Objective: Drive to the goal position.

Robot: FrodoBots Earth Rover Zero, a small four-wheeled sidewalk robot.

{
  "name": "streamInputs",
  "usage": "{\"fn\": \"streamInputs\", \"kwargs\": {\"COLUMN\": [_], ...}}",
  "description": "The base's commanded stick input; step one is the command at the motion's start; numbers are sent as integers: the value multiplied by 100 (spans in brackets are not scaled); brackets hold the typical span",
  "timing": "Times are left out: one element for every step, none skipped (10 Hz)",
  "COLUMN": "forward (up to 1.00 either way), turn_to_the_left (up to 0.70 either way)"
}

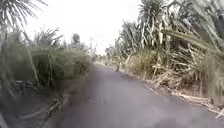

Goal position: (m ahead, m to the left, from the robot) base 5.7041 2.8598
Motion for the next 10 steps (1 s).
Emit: {"fn": "streamInputs", "kwargs": {"forward": [100, 100, 100, 100, 100, 100, 100, 100, 100, 100], "turn_to_the_left": [0, 0, 0, 0, 0, 0, 0, 0, 0, 0]}}
